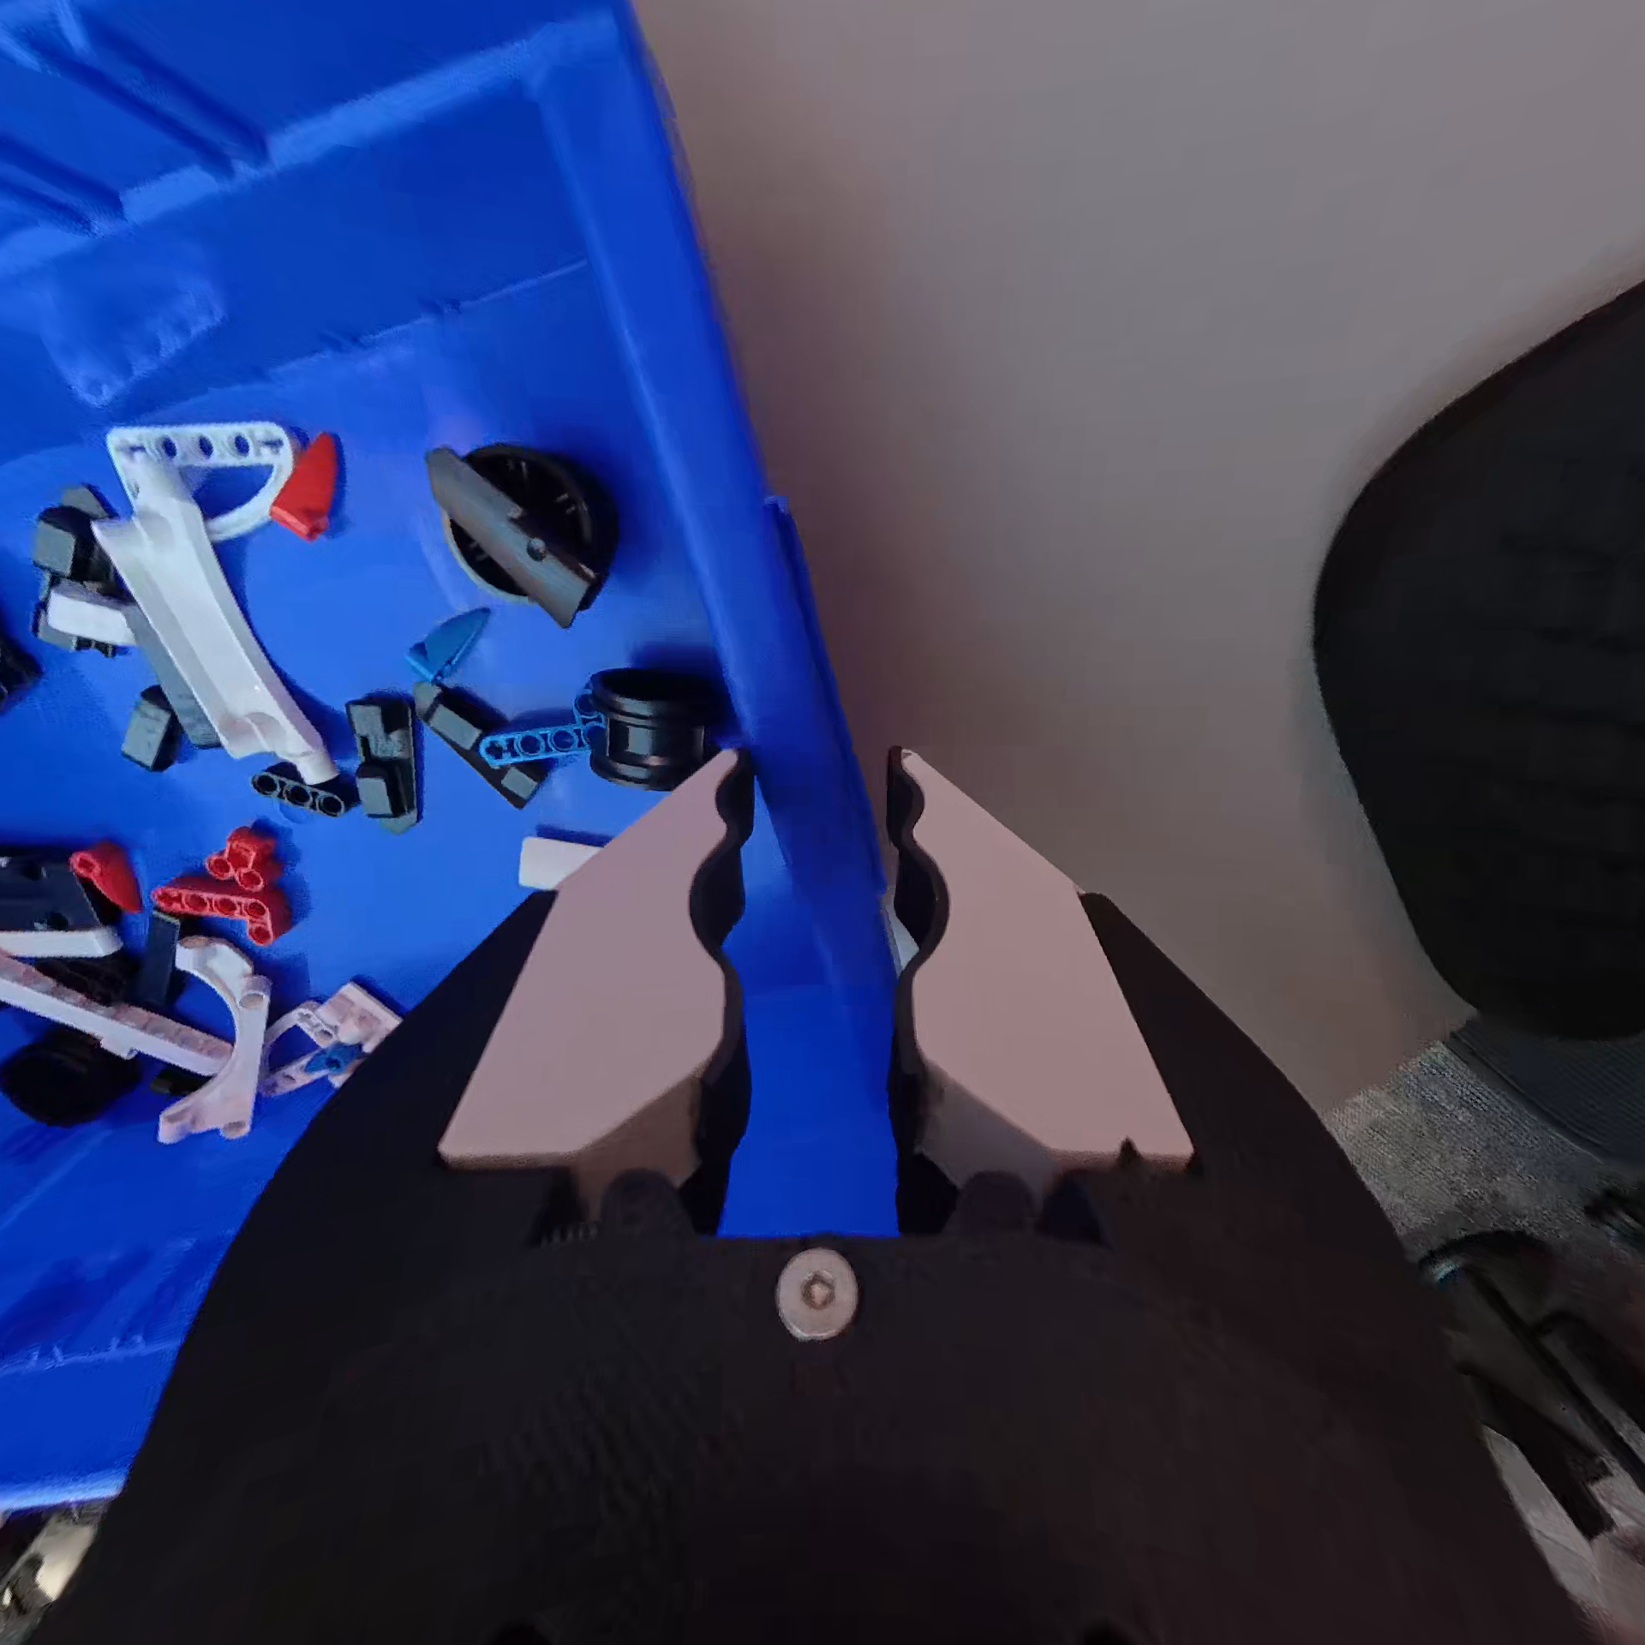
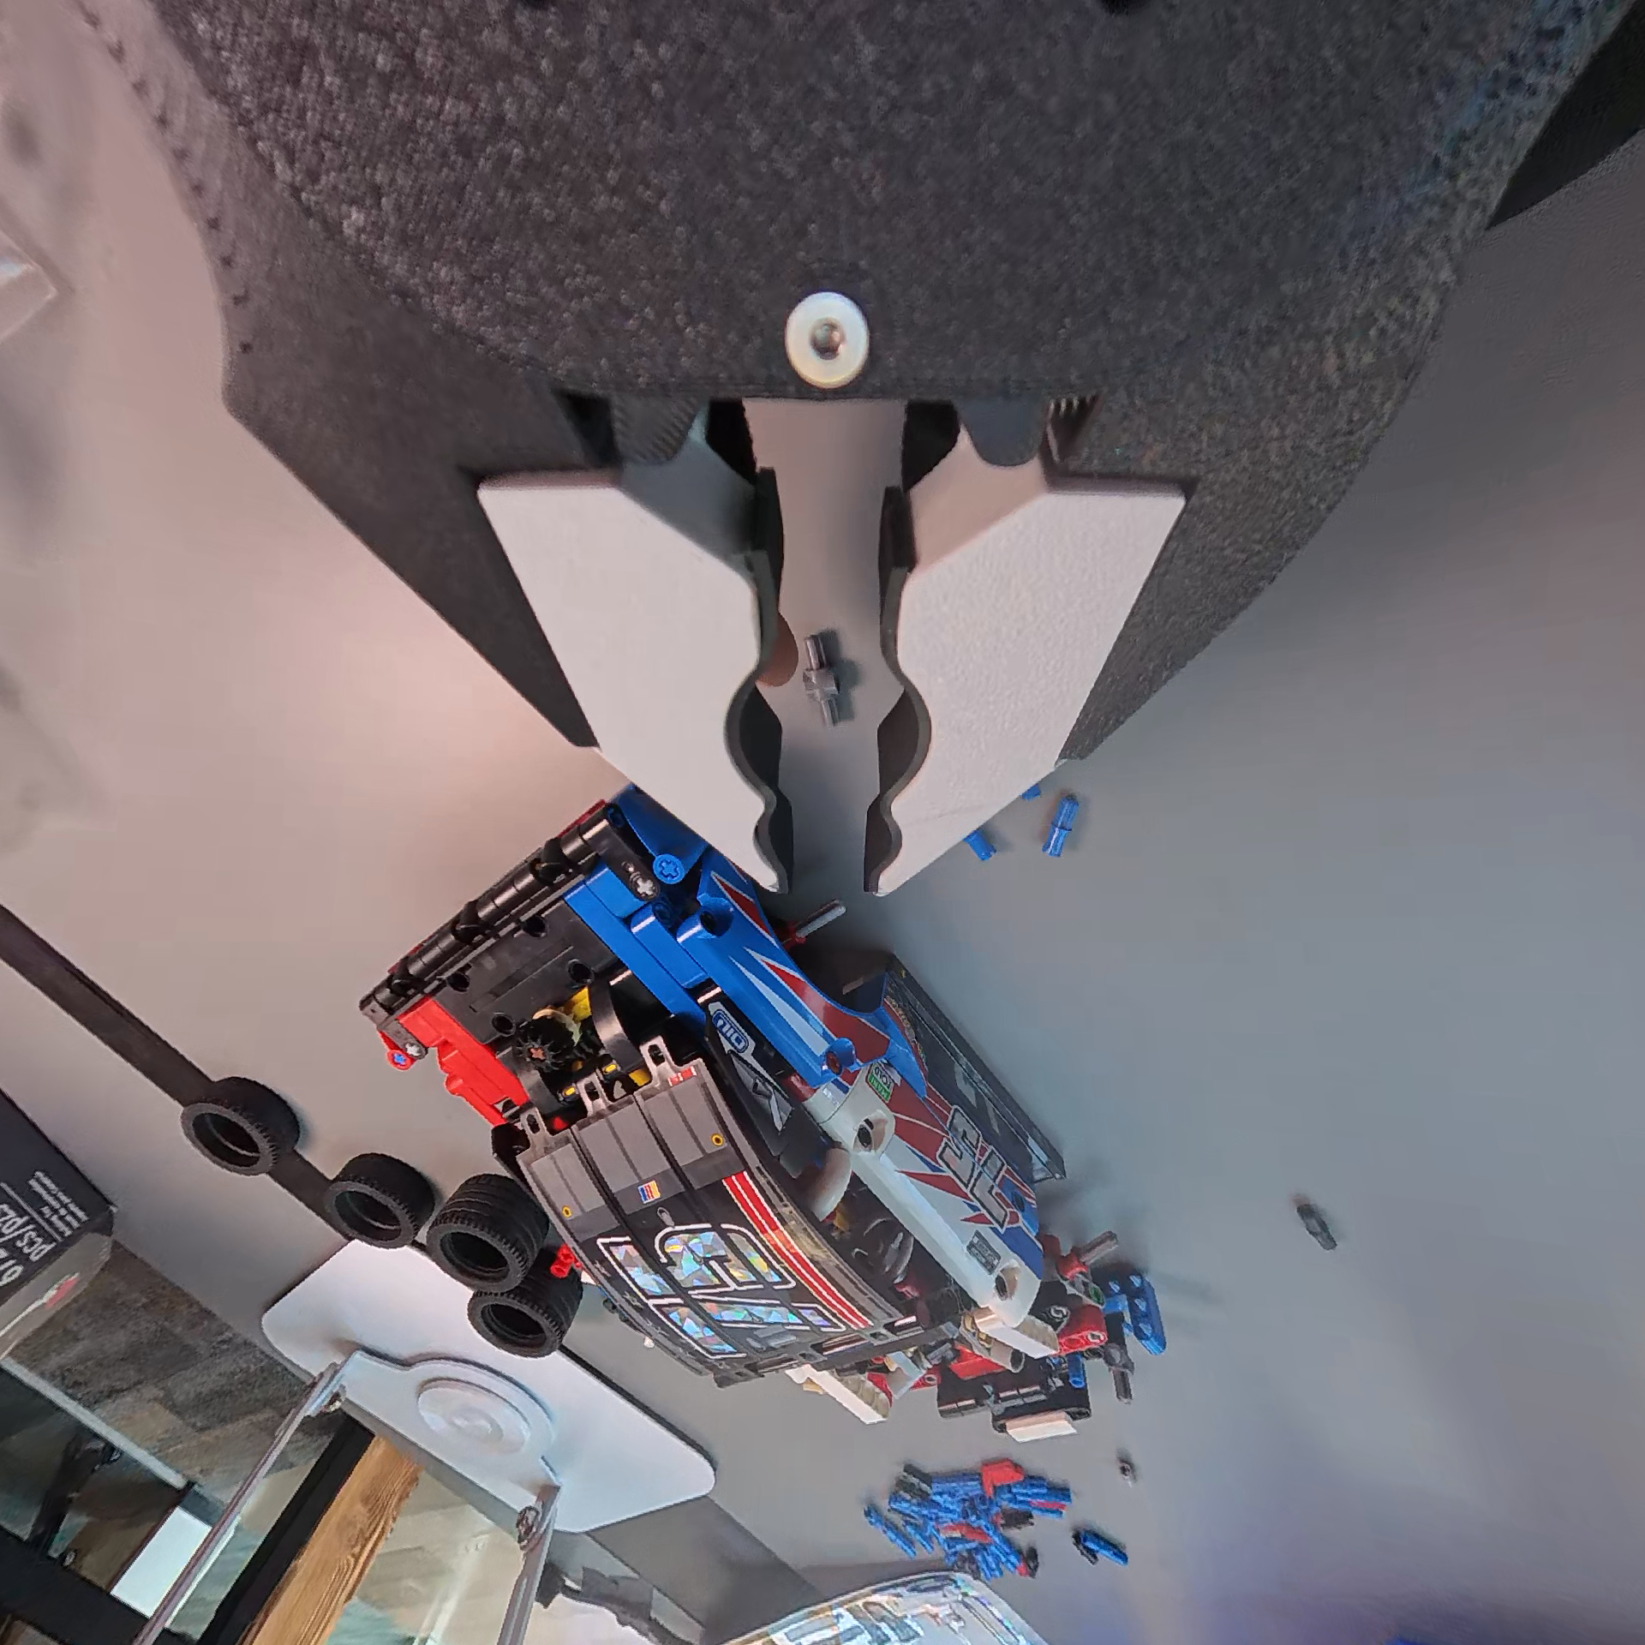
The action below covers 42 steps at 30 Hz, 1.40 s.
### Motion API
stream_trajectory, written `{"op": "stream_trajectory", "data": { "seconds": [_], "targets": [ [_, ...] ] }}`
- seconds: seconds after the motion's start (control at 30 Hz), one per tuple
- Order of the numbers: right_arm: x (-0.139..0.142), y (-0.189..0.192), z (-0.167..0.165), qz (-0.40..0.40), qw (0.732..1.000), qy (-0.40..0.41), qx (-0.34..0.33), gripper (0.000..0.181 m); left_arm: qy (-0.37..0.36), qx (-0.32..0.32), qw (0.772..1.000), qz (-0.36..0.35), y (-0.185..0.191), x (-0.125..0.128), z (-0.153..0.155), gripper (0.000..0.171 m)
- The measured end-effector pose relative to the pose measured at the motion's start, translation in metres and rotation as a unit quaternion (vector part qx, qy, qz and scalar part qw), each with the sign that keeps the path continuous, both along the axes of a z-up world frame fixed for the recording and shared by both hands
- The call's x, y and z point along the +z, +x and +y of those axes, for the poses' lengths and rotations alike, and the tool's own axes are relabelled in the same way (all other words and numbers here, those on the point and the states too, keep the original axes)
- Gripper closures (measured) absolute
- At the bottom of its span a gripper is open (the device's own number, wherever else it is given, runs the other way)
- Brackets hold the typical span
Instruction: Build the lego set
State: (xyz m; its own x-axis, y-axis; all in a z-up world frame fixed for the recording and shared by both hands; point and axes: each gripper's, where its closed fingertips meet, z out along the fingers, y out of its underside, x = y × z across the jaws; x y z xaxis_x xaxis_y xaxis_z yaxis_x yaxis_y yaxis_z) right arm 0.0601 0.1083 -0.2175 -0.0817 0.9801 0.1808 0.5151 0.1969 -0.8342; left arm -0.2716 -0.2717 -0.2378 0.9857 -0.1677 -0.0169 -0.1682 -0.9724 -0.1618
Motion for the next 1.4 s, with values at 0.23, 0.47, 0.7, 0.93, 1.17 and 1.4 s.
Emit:
{"op": "stream_trajectory", "data": {
  "seconds": [0.23, 0.47, 0.7, 0.93, 1.17, 1.4],
  "targets": [
    [0.005, 0.002, -0.003, 0.010, 1.000, 0.005, 0.005, 0.168, 0.022, 0.024, 0.997, -0.063, 0.033, 0.034, -0.005, 0.150],
    [0.006, 0.001, -0.002, 0.024, 1.000, -0.009, -0.001, 0.170, 0.036, 0.083, 0.996, 0.003, 0.004, 0.049, -0.009, 0.149],
    [0.008, 0.003, -0.002, 0.029, 1.000, -0.011, -0.001, 0.170, 0.009, 0.050, 0.998, -0.032, 0.031, 0.021, -0.005, 0.152],
    [0.007, 0.002, -0.004, 0.026, 1.000, -0.009, 0.003, 0.170, -0.003, 0.031, 0.999, -0.028, 0.031, 0.009, -0.008, 0.148],
    [0.006, -0.001, -0.005, 0.027, 1.000, -0.013, 0.005, 0.170, 0.155, 0.163, 0.972, 0.066, -0.098, 0.084, 0.017, 0.135],
    [0.004, -0.003, -0.010, 0.025, 1.000, -0.010, 0.009, 0.170, 0.118, 0.235, 0.964, 0.031, -0.178, 0.028, 0.044, 0.127]
  ]
}}
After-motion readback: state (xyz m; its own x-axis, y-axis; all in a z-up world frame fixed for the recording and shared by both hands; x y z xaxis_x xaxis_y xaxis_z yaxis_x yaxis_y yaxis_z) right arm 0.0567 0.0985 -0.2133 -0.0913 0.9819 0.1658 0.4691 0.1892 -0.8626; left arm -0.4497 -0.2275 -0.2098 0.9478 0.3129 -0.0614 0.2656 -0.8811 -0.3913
